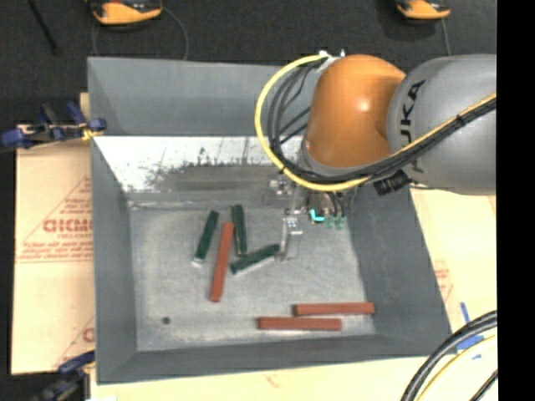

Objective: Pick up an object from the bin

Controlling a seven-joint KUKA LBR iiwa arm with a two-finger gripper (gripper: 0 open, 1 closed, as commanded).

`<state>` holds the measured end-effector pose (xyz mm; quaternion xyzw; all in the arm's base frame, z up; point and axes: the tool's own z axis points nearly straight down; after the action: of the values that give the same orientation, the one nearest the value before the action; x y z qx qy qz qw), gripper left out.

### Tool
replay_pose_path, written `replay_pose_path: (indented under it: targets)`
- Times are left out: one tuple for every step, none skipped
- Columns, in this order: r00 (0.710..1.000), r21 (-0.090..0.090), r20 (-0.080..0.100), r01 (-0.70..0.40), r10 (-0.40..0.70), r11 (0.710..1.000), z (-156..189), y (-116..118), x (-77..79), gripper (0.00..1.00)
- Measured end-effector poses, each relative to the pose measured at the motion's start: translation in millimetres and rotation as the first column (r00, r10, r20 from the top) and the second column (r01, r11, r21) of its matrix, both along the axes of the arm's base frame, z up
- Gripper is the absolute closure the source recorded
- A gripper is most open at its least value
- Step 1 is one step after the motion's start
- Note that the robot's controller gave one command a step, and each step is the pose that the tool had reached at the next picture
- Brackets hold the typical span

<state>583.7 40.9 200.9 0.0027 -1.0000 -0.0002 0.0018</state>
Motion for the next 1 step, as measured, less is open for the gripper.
replay_pose_path:
  targets:
    - [1.0,0.001,0.001,0.015,-0.015,1.0,-133.9,-3.7,30.3,0.0]
